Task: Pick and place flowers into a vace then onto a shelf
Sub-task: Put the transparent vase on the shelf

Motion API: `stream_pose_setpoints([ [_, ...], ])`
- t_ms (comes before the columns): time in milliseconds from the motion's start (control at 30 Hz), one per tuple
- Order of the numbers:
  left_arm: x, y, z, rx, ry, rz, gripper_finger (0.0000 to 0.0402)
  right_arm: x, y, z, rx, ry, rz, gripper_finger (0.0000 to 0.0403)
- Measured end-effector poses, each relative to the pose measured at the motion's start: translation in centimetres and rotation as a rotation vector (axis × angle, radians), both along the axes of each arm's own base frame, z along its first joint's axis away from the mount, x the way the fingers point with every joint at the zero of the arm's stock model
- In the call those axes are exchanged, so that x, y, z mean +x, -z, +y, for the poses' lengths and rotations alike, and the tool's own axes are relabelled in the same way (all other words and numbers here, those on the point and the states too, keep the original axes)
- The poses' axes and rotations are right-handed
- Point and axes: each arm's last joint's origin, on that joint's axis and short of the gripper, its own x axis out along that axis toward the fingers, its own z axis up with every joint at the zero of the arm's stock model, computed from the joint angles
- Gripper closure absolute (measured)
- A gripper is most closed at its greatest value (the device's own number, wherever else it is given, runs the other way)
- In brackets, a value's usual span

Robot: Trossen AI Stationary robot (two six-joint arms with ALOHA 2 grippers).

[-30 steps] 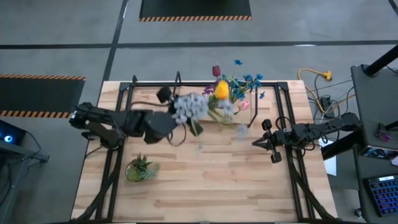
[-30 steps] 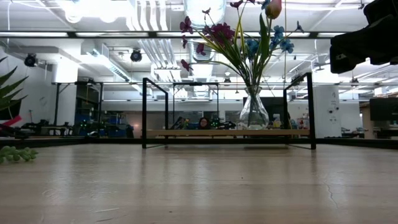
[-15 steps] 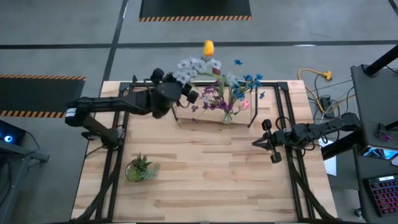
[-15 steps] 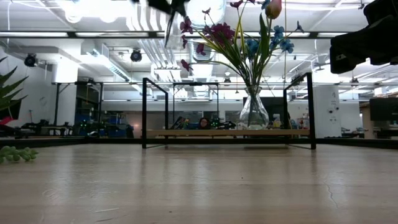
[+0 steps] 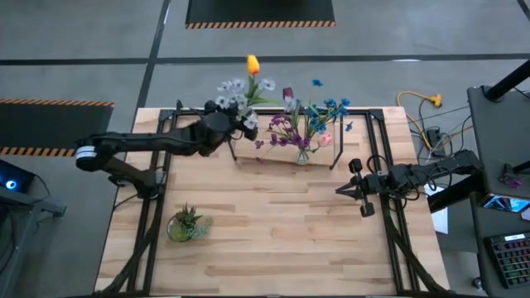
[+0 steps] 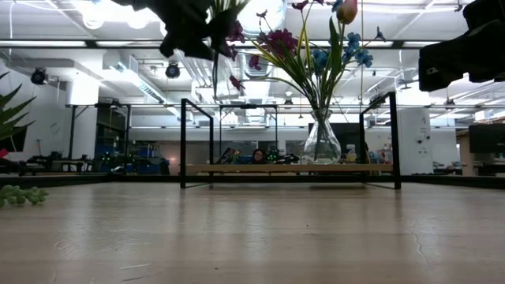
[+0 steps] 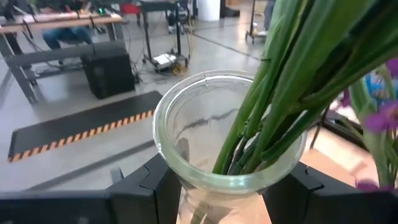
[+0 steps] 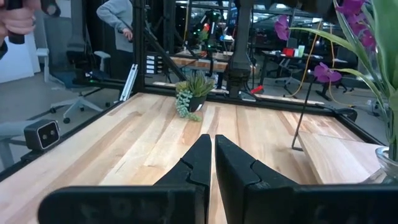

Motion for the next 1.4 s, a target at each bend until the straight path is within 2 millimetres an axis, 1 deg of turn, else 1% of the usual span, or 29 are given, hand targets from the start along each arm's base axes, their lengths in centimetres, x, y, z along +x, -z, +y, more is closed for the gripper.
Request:
stream_pose_setpoints([
  [367, 0.5, 3.5, 0.1, -0.105, 0.0, -0.011, 0.0239, 0.0, 0.0, 0.0, 0.01, 0.0, 0.004, 0.039],
  [533, 0.6, 5.9, 0.1, -0.163, -0.014, 0.006, 0.0239, 0.0, 0.0, 0.0, 0.011, 0.0, 0.006, 0.039],
  [633, 0.9, 6.5, 0.1, -0.167, -0.014, -0.014, 0.0239, 0.0, 0.0, 0.0, 0.01, 0.0, 0.006, 0.039],
  [767, 1.6, 7.8, 0.1, -0.202, 0.05, -0.013, 0.0239, 0.0, 0.0, 0.0, 0.01, 0.0, 0.006, 0.039],
  [833, 1.8, 8.4, 0.1, -0.203, 0.053, 0.013, 0.0239, 0.0, 0.0, 0.0, 0.01, 0.0, 0.006, 0.039],
  [967, 2.5, 9.3, 0.2, -0.213, 0.047, 0.038, 0.0239, 0.0, 0.0, 0.0, 0.012, 0.0, 0.007, 0.039],
  [1100, 3.0, 9.5, 0.4, -0.209, 0.045, 0.049, 0.0239, 0.0, 0.0, 0.0, 0.011, 0.0, 0.006, 0.039],
  [1233, 3.0, 9.9, 0.4, -0.181, 0.024, 0.09, 0.0239, 0.0, 0.0, 0.0, 0.012, -0.001, 0.007, 0.039],
  [1400, 3.0, 10.1, 0.4, -0.183, 0.024, 0.1, 0.0239, 0.0, 0.0, 0.0, 0.01, 0.0, 0.007, 0.039],
])
